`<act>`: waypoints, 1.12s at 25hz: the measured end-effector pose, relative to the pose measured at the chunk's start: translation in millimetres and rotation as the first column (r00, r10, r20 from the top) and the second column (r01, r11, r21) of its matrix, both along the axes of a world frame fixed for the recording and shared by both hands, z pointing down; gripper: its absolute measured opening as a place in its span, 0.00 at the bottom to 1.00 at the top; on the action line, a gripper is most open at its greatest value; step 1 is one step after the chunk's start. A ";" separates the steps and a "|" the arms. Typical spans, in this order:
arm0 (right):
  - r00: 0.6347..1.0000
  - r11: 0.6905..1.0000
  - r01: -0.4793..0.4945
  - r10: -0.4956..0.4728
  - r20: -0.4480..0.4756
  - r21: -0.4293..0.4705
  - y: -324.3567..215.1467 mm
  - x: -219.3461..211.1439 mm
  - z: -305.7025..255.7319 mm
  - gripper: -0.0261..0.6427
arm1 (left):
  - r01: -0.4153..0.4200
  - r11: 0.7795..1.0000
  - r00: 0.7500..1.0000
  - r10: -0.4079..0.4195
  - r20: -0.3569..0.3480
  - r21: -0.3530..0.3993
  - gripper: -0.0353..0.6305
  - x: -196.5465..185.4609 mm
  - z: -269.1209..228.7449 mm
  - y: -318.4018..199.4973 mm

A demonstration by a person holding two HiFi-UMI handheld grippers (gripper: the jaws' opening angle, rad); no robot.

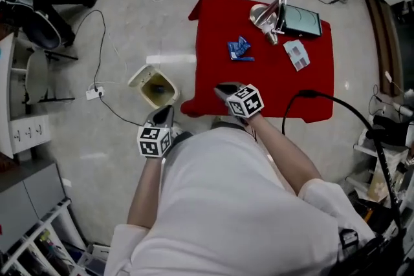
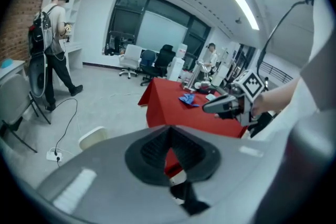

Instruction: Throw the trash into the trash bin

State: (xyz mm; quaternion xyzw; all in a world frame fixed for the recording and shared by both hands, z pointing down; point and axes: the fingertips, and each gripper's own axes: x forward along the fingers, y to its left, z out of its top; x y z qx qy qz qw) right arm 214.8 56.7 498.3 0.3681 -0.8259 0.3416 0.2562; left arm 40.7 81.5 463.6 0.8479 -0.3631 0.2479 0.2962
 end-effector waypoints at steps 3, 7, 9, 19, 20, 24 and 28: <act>0.998 0.998 -0.066 0.066 -0.006 0.002 -0.2 43.0 1.4 0.13 | -0.023 1.000 1.000 0.023 -0.006 0.004 0.06 26.8 -1.2 -6.2; 0.990 0.990 -0.140 0.140 -0.020 0.012 -2.9 96.3 0.5 0.14 | -0.057 0.998 0.998 0.057 -0.006 0.008 0.06 61.4 -1.4 -13.7; 0.985 0.985 -0.170 0.171 -0.031 0.019 -4.9 120.8 0.2 0.14 | -0.078 0.997 0.997 0.078 -0.006 0.009 0.06 78.8 -0.5 -17.0; 0.948 0.952 -0.301 0.305 -0.090 0.052 -12.1 234.6 8.3 0.17 | -0.187 0.982 0.982 0.187 0.015 -0.001 0.06 152.6 5.5 -34.2; 0.944 0.948 -0.312 0.316 -0.097 0.052 -12.8 246.4 10.8 0.17 | -0.191 0.982 0.982 0.191 0.016 -0.002 0.06 159.4 6.5 -37.1; 0.923 0.932 -0.359 0.361 -0.132 0.043 -12.6 292.6 22.4 0.18 | -0.205 0.979 0.978 0.206 0.025 -0.013 0.06 184.6 12.1 -45.8; 0.906 0.920 -0.390 0.390 -0.167 0.032 -13.2 336.9 35.3 0.19 | -0.214 0.976 0.976 0.215 0.027 -0.029 0.06 206.2 16.0 -49.4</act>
